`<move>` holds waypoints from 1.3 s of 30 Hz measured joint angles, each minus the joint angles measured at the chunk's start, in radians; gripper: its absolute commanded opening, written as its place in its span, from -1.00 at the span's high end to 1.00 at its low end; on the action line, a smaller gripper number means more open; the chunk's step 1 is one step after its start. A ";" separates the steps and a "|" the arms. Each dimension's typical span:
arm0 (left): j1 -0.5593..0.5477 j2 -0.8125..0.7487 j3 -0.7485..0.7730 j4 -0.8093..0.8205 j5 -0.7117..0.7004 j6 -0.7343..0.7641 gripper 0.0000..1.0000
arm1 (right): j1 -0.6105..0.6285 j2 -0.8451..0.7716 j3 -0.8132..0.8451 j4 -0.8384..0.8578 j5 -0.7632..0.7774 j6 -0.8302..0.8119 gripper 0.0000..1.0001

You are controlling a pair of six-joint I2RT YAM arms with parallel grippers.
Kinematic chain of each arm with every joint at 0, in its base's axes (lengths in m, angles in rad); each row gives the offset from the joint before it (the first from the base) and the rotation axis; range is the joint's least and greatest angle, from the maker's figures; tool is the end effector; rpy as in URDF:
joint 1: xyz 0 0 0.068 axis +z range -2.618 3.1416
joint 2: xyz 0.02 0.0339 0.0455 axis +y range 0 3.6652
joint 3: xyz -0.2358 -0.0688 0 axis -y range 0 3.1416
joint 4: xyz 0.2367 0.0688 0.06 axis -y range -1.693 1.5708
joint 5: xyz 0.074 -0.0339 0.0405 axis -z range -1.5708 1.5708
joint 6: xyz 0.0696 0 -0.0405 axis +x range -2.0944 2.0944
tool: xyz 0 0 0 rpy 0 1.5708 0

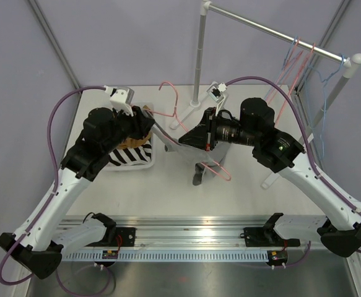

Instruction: Remove the tank top from the hanger

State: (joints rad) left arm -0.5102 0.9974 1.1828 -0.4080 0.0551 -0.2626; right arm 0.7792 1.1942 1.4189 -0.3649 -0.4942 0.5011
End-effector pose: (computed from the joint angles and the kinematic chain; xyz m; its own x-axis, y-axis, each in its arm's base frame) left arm 0.2194 -0.1272 0.3825 -0.3248 -0.1153 -0.9387 0.4661 0.8441 -0.2649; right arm 0.1793 0.2235 0.4251 -0.5449 0.0562 -0.8366 -0.7879 0.3070 0.5338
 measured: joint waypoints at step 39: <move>0.069 0.134 0.141 -0.233 -0.361 -0.094 1.00 | 0.001 -0.288 -0.288 0.002 -0.023 -0.219 1.00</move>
State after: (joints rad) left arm -0.4408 1.1313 1.3235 -0.6415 -0.3061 -0.3565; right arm 0.7799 0.9062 1.1309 -0.3634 -0.5175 0.2825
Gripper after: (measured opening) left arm 0.008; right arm 0.078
